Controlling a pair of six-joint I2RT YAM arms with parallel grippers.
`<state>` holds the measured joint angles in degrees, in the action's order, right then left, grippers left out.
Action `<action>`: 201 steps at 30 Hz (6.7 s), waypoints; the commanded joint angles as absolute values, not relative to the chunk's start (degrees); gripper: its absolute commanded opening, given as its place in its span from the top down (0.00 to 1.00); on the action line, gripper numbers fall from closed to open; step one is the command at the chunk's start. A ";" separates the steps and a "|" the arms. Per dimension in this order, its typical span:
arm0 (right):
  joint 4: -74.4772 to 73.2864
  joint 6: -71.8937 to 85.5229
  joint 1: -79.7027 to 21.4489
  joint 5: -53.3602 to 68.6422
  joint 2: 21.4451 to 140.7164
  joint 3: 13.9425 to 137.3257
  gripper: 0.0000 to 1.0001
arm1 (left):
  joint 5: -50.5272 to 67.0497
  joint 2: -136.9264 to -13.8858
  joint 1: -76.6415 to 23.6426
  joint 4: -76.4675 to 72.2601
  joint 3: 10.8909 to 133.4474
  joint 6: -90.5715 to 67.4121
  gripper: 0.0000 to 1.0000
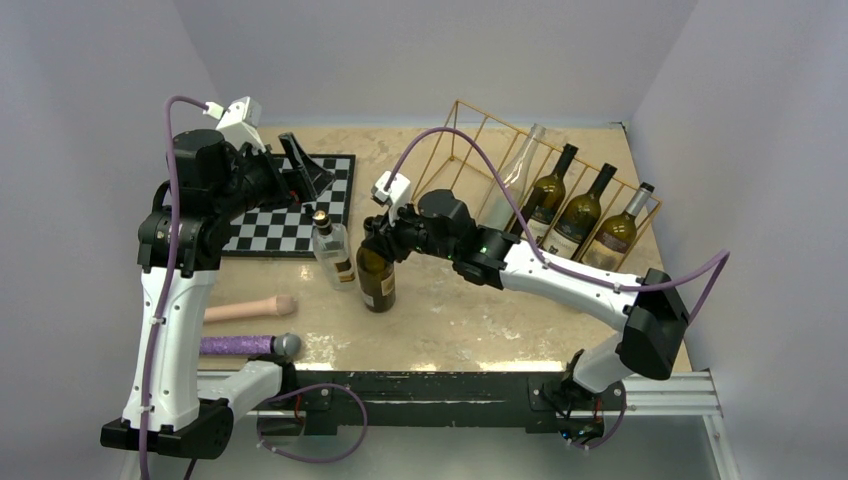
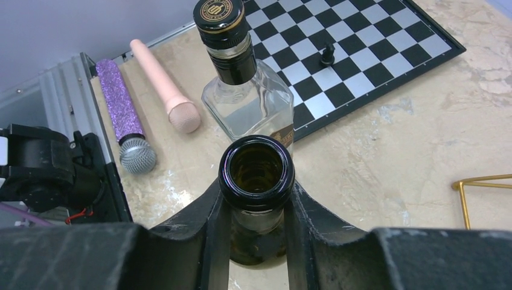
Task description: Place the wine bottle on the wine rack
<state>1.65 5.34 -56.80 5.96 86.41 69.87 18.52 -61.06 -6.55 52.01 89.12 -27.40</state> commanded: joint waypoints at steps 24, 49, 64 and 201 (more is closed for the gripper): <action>-14.31 8.43 -40.36 -11.10 85.39 91.93 1.00 | 17.93 -60.33 -6.77 48.71 88.57 -26.71 0.05; -22.96 23.24 -28.31 -17.66 97.30 102.33 1.00 | 17.12 -60.56 -6.77 48.51 89.79 -26.71 0.05; -24.33 25.43 -25.54 -18.02 102.11 104.57 1.00 | 17.36 -60.83 -6.77 49.30 90.20 -26.32 0.05; -4.04 -6.27 -58.45 -4.90 97.52 101.53 1.00 | -5.51 -59.05 -6.72 52.77 89.75 -29.13 0.07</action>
<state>-7.99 -5.39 -59.88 -2.04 106.17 95.88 -4.82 -60.42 -6.55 55.57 89.34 -30.39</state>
